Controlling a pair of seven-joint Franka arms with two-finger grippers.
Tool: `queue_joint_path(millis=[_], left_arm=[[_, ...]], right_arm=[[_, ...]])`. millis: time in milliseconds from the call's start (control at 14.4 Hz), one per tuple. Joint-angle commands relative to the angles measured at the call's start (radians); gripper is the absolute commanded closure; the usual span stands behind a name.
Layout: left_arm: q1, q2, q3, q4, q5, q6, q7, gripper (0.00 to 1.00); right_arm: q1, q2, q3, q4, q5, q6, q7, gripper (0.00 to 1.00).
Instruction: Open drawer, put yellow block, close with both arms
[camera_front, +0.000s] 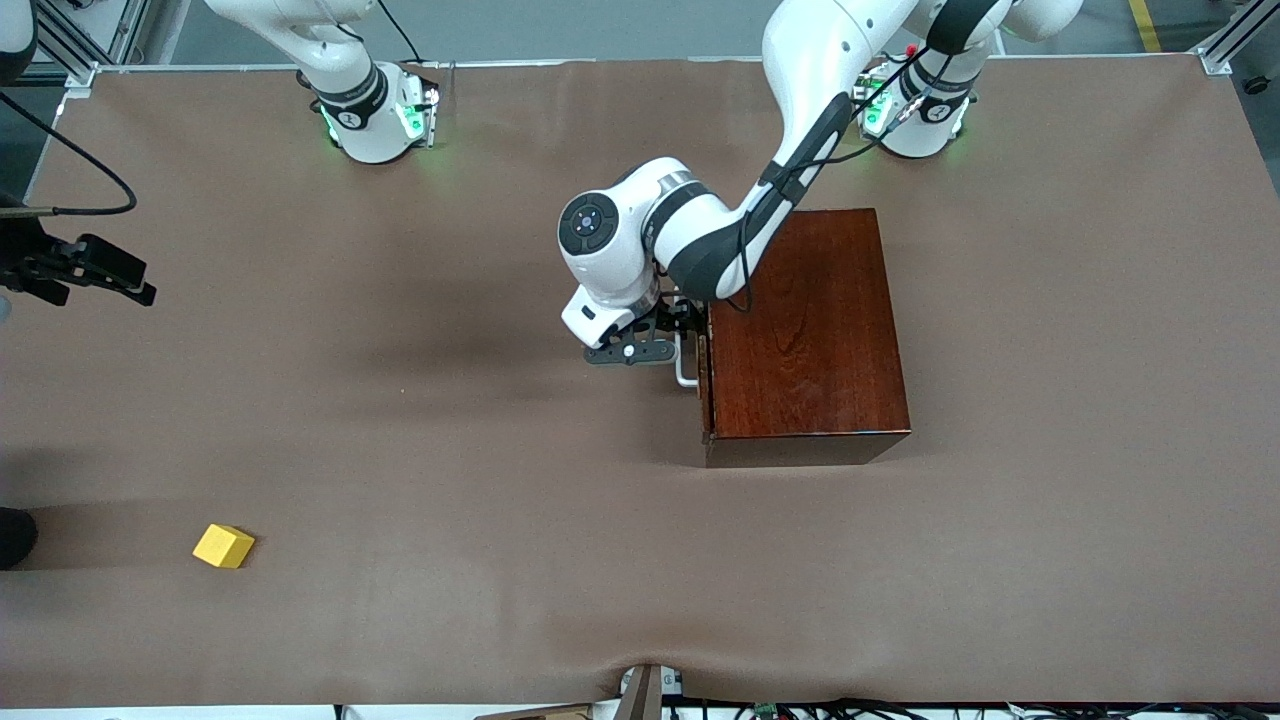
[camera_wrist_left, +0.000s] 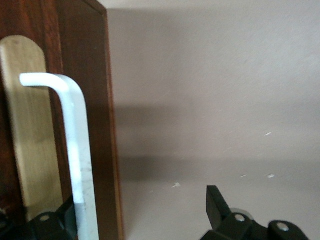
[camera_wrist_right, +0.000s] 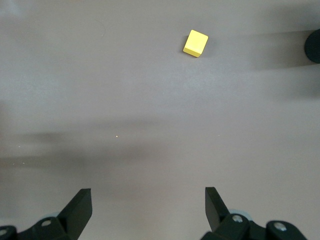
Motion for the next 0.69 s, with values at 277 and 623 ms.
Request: queue_joint_path(millis=[277,623], left_arm=[[-0.048,0.024,-0.011,0.031,-0.074,0.117,-0.151,0.00],[-0.053,0.030,-0.010,0.031,-0.080,0.259,-0.140,0.00]], right_arm=[[-0.002,-0.005,0.003,-0.003,-0.004,0.003,0.004,0.00],[-0.016,0.009,0.001,0.023,-0.023,0.009,0.004,0.00]])
